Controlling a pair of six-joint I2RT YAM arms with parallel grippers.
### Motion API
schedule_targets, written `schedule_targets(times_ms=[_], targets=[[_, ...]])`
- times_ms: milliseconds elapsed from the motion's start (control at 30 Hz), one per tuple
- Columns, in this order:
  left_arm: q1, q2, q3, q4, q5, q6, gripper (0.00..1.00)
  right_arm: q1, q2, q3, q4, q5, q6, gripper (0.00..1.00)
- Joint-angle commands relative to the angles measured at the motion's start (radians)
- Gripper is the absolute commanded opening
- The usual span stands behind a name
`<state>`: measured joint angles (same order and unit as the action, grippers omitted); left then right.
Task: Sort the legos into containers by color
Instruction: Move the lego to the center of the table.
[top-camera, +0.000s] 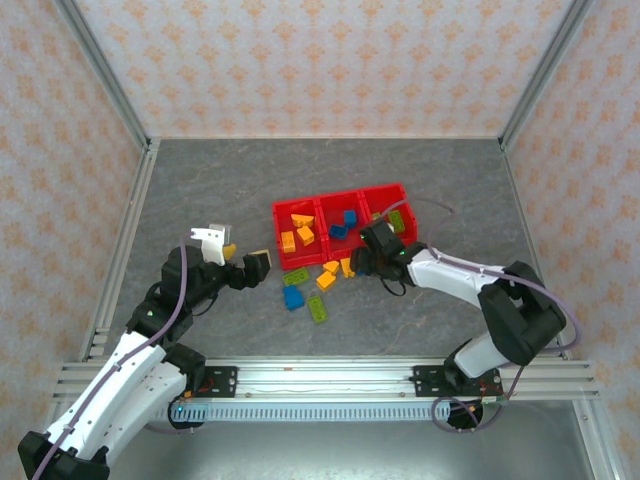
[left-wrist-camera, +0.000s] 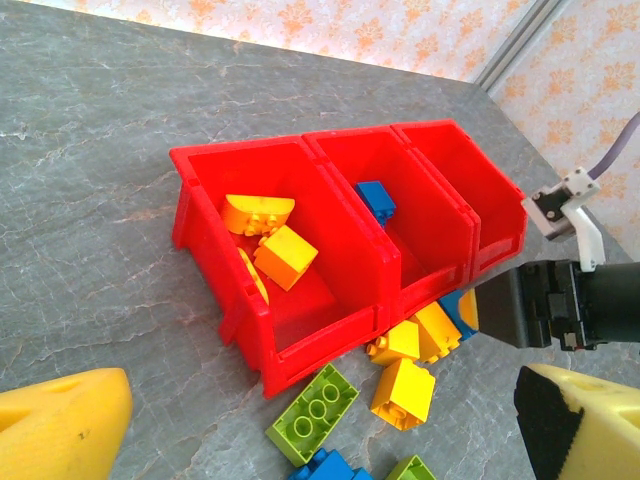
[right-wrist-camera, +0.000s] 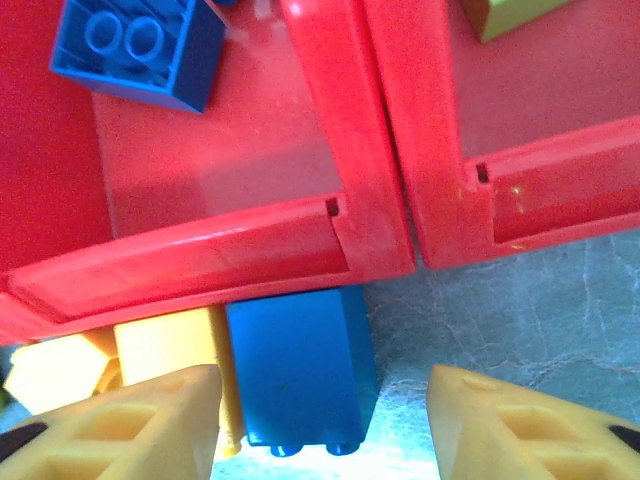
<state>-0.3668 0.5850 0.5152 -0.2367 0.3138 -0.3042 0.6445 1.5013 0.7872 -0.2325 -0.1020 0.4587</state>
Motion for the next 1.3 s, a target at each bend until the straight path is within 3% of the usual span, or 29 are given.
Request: schedule_targets(times_ms=[0, 267, 800, 1033, 1267], targets=[[-0.009, -0.002, 0.002, 0.001, 0.013, 0.017, 0.99, 0.007, 0.029, 0.004, -0.034, 0.015, -0.020, 0.56], [-0.008, 0.002, 0.002, 0.003, 0.015, 0.016, 0.99, 0.001, 0.077, 0.043, -0.136, 0.113, -0.005, 0.55], [-0.009, -0.008, 0.002, 0.005, 0.017, 0.018, 0.99, -0.016, -0.096, 0.028, -0.248, 0.118, 0.004, 0.50], [-0.008, -0.008, 0.002, 0.004, 0.017, 0.018, 0.99, -0.016, -0.110, 0.031, -0.200, 0.075, -0.026, 0.65], [-0.009, -0.007, 0.002, 0.004, 0.019, 0.017, 0.99, -0.016, -0.027, 0.034, -0.179, 0.059, -0.063, 0.71]])
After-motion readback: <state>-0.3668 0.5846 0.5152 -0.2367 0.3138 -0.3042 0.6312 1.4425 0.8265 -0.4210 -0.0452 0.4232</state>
